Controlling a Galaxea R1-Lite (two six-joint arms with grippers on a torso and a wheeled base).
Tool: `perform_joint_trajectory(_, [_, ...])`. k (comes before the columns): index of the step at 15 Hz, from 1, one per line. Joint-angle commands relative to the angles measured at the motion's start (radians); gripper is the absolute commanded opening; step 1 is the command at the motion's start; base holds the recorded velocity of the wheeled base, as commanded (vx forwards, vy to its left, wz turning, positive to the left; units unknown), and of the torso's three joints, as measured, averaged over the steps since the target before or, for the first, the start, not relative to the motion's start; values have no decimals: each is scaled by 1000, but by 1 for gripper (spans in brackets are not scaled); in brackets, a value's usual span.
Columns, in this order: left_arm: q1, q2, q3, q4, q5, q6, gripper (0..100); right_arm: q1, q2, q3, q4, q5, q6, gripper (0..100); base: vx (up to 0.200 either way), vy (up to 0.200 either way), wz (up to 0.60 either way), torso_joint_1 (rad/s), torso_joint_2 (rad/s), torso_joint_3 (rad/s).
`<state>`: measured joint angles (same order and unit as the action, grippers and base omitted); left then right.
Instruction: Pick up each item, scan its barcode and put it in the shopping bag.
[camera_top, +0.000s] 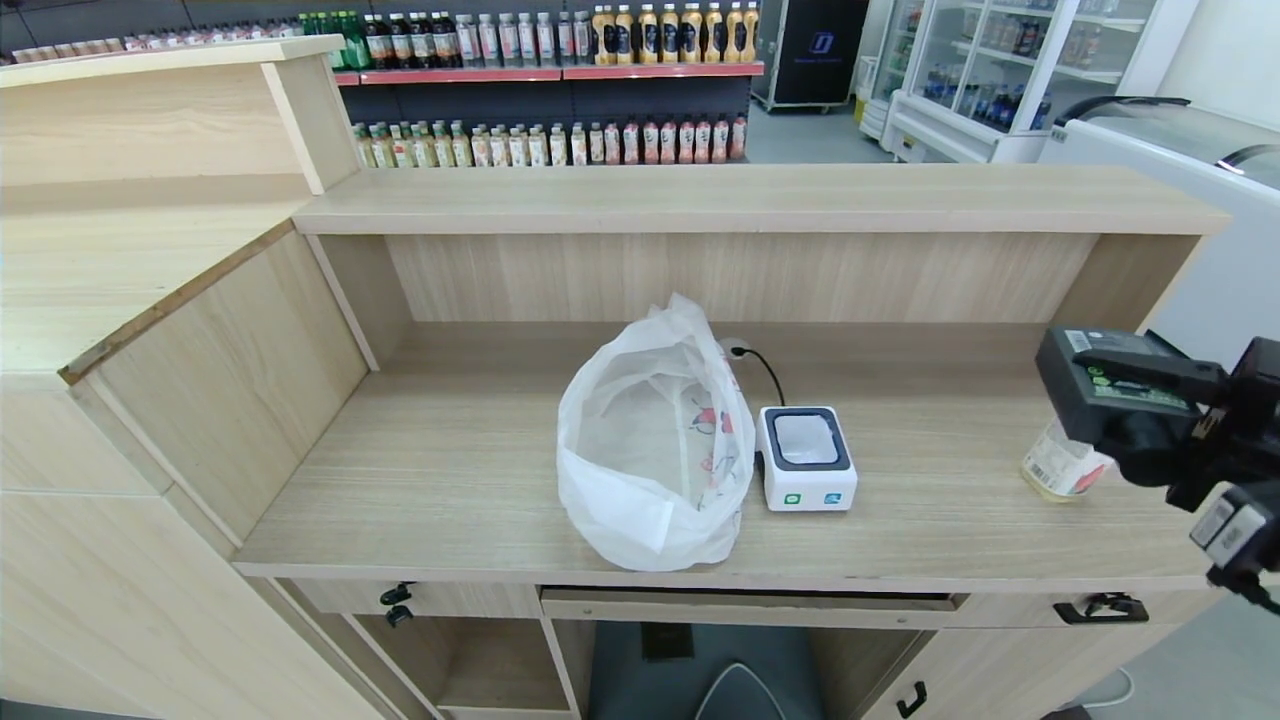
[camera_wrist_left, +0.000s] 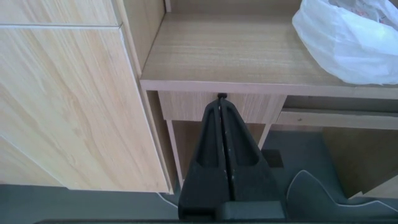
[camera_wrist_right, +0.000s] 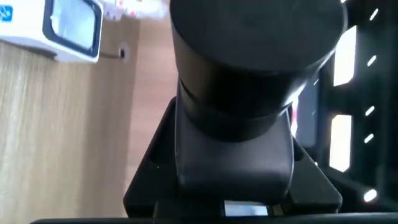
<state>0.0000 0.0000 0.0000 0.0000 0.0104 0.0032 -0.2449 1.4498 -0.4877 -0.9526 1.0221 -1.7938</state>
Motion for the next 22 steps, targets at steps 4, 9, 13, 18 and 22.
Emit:
perform_joint_trajectory(4, [0, 0, 0, 0, 0, 0, 0, 510, -235, 113, 3, -57, -450, 0, 0, 0, 0, 0, 0, 0])
perform_joint_trajectory(9, [0, 0, 0, 0, 0, 0, 0, 860, -177, 109, -63, -155, -680, 0, 0, 0, 0, 0, 0, 0])
perform_joint_trajectory(13, [0, 0, 0, 0, 0, 1, 0, 901, -210, 104, -135, -160, -756, 0, 0, 0, 0, 0, 0, 0])
perform_joint_trajectory(18, [0, 0, 0, 0, 0, 0, 0, 892, -212, 93, -118, -162, -750, 0, 0, 0, 0, 0, 0, 0])
perform_joint_trajectory(22, [0, 0, 0, 0, 0, 0, 0, 894, -235, 93, 0, -157, -733, 0, 0, 0, 0, 0, 0, 0])
